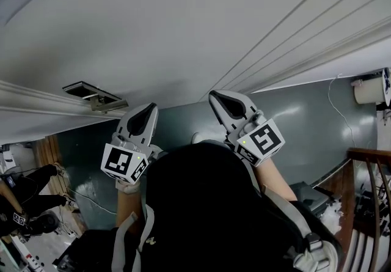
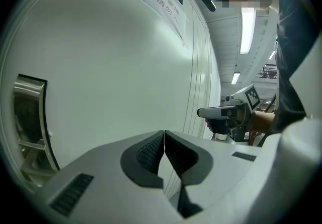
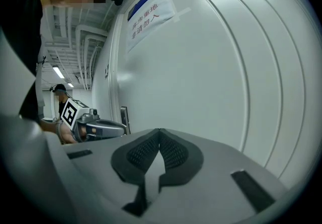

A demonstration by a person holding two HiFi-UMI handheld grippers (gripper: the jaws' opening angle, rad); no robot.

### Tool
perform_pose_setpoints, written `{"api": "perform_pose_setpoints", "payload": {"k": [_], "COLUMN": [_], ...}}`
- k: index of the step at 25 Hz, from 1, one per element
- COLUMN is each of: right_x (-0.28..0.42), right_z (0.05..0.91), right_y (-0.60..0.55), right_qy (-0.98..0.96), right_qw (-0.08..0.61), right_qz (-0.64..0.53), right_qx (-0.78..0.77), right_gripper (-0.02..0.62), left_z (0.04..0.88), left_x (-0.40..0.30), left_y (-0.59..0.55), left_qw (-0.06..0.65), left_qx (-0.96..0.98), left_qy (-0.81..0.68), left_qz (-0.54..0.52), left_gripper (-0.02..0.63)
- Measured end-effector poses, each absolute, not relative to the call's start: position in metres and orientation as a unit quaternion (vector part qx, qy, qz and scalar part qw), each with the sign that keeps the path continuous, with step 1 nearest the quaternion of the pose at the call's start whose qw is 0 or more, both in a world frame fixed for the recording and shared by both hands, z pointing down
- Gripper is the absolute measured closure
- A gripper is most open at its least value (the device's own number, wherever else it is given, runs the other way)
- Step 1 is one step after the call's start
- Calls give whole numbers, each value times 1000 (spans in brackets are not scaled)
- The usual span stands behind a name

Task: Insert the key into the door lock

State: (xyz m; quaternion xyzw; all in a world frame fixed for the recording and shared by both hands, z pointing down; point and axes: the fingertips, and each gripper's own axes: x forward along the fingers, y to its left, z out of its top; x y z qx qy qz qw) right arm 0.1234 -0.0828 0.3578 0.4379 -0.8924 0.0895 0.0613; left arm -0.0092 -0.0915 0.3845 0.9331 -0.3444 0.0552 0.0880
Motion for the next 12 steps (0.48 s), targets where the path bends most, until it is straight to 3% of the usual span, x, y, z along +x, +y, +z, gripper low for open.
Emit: {"api": "perform_pose_setpoints", "payload": {"k": [12], "right_x": [124], "right_z": [359], "right_y": [-88], "right_qy": [-886], "right_qw": [65], "right_qz": [99], "right_qx": [449], "right_gripper": [580], "left_z": [377], "left_x": [-11], "left_y": [-100], "left_qw": [84], "left_qx": [935], "left_qy": [-339], "left_qz": [57], "left_gripper": [595]}}
